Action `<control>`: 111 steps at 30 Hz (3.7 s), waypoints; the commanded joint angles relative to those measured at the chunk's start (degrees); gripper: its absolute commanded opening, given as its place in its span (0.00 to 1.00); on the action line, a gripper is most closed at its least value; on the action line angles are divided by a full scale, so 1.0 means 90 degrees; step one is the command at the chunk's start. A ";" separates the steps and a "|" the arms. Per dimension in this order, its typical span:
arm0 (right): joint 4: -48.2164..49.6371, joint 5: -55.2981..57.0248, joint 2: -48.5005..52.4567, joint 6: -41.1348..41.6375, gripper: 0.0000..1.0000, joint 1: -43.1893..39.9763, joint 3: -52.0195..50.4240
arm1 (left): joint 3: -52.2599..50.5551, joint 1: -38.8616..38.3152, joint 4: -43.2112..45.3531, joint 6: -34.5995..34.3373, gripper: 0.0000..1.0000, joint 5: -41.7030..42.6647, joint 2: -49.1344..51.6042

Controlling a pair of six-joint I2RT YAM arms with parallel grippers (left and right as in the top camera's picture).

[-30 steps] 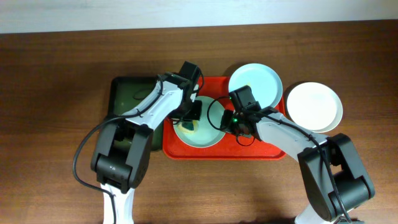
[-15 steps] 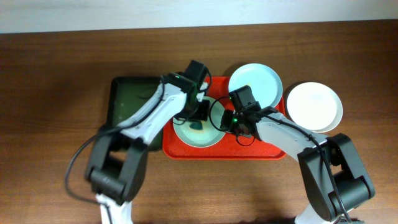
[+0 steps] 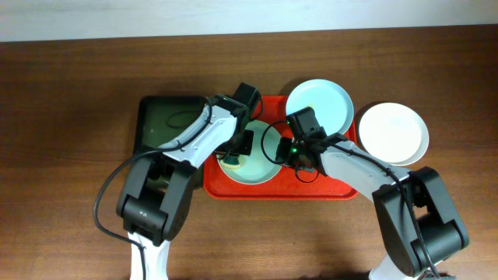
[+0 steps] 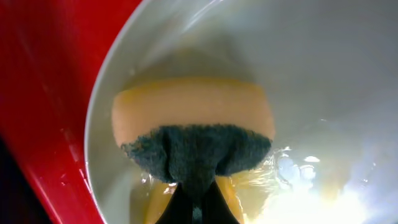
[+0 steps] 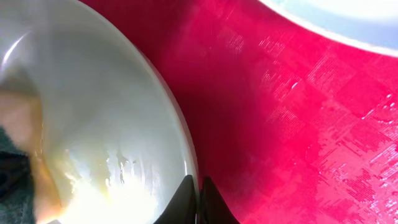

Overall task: Clean dirty plates on tray and stack at the side
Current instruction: 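Scrub the light blue plate with the sponge while right gripper holds rim, then move the sponge back over the black water tray with left gripper, then lift the light blue plate with right gripper and carry it leftward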

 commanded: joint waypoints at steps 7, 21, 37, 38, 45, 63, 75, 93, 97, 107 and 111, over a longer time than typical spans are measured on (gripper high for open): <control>-0.0005 -0.0015 0.0049 0.0024 0.06 0.0034 -0.0053 | -0.0058 -0.0175 -0.0041 0.0168 0.00 0.3308 0.0478; -0.0053 -0.0015 0.0049 0.0024 0.06 0.0034 -0.0053 | 0.0289 0.0845 -0.1066 -0.0202 0.00 -0.0641 -0.2419; -0.0056 -0.0015 0.0049 0.0027 0.06 0.0034 -0.0053 | -0.2579 0.3055 0.1056 0.0078 0.00 -0.0328 -0.2654; -0.0056 -0.0015 0.0049 0.0027 0.06 0.0034 -0.0053 | -0.2727 0.3065 0.1217 0.0100 0.00 -0.0328 -0.2647; -0.0061 -0.0015 0.0049 0.0027 0.06 0.0034 -0.0053 | -0.3026 0.3048 0.1690 0.0100 0.00 -0.0124 -0.2140; -0.0981 -0.0600 -0.0595 -0.0624 0.04 0.0027 0.0600 | -0.3024 0.3048 0.1761 0.0168 0.01 -0.0134 -0.1950; -0.1909 0.0746 -0.1178 -0.0617 0.04 0.0335 0.2188 | -0.3024 0.3048 0.1734 0.0165 0.00 -0.0131 -0.1950; 0.1379 0.2807 0.0464 -0.0636 0.04 0.1671 0.2186 | -0.3024 0.3048 0.1734 0.0165 0.00 -0.0131 -0.1950; 0.2312 0.2909 0.0799 -0.1423 0.04 0.1846 0.2186 | -0.3024 0.3048 0.1734 0.0165 0.00 -0.0131 -0.1950; 0.4949 0.3135 0.1093 -0.4512 0.04 0.1870 0.2188 | -0.3024 0.3048 0.1785 0.0165 0.00 -0.0131 -0.1950; 0.5795 0.3143 0.1093 -0.5833 0.04 0.1948 0.2188 | -0.3024 0.2982 0.1804 0.0165 0.00 -0.0136 -0.1950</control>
